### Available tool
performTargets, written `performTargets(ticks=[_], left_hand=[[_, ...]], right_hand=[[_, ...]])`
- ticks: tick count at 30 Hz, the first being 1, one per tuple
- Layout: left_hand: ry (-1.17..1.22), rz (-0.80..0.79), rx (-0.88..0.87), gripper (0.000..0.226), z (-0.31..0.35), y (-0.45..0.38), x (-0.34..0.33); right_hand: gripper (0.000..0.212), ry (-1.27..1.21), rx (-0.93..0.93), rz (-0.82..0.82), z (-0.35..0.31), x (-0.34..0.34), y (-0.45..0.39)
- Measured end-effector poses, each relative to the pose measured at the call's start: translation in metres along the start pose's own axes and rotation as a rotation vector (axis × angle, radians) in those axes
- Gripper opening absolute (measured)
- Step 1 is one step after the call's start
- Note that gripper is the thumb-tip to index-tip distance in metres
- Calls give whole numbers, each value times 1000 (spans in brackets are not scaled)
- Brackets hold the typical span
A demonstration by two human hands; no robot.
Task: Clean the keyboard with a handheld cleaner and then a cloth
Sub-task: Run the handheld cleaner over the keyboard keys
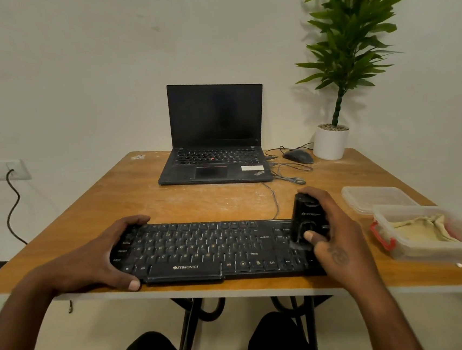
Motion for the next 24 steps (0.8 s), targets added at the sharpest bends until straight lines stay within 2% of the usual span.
performTargets(ticks=[3, 6, 14, 20, 24], left_hand=[[1, -5, 5, 128, -1, 0, 0], [-4, -5, 7, 129, -1, 0, 1], [-18, -9, 3, 129, 2, 0, 1], [-25, -12, 9, 131, 0, 1, 1], [-31, -18, 13, 131, 0, 1, 2]], right_hand=[[87, 50, -32, 75, 4, 3, -3], [92, 135, -17, 82, -1, -13, -9], [86, 6, 36, -112, -12, -31, -21], [82, 19, -16, 77, 7, 1, -25], [89, 168, -4, 48, 0, -18, -38]])
Point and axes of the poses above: each hand's wrist, its own y-axis away from the middle knuckle, its own x-axis out of the back of the hand, z = x × y, the point moved 7 cm from there along -y, towards the middle knuckle, and after that the axes turned 1 degree about -x, right-handed, at the moved point
